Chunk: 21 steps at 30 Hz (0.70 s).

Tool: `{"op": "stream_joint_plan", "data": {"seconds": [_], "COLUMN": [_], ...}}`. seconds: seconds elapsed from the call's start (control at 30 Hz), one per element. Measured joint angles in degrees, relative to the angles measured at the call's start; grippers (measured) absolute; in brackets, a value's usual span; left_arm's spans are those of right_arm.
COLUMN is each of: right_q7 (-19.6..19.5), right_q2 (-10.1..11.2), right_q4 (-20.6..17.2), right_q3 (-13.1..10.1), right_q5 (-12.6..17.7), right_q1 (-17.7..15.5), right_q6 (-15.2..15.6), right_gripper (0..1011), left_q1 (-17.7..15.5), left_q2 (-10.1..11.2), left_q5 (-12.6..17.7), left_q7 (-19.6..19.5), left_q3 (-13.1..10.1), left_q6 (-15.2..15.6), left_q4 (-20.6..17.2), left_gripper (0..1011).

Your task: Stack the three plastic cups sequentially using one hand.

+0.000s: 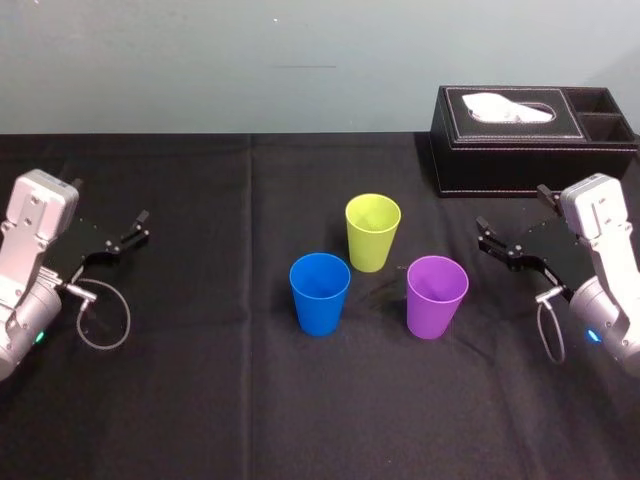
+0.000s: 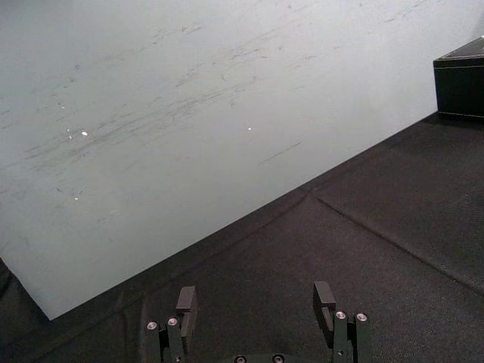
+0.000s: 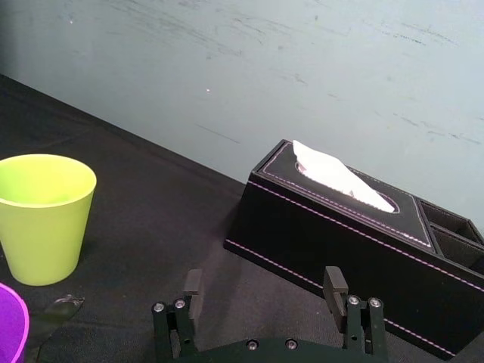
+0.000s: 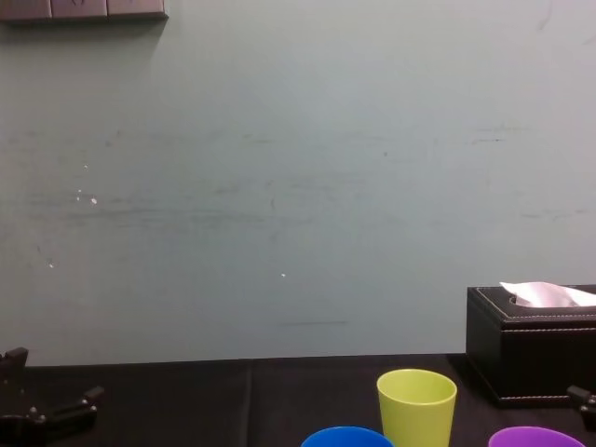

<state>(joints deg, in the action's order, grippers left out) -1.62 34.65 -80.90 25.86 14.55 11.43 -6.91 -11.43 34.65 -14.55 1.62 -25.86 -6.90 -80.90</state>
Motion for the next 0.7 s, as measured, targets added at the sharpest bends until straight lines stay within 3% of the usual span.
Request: {"op": "stream_joint_plan", "data": {"seconds": [0.7], "right_q7": [0.00], "right_q2": [0.00], "right_q4": [0.00], "right_q3": [0.00], "right_q5": [0.00], "right_q1": [0.00], "right_q6": [0.00], "right_gripper": [1003], "left_q1": [0.00], "left_q2": [0.00], "left_q5": [0.00], "left_q7": [0.00], "left_q3": [0.00], "left_q6": [0.00], "left_q4": [0.00], "left_gripper": [1011]}}
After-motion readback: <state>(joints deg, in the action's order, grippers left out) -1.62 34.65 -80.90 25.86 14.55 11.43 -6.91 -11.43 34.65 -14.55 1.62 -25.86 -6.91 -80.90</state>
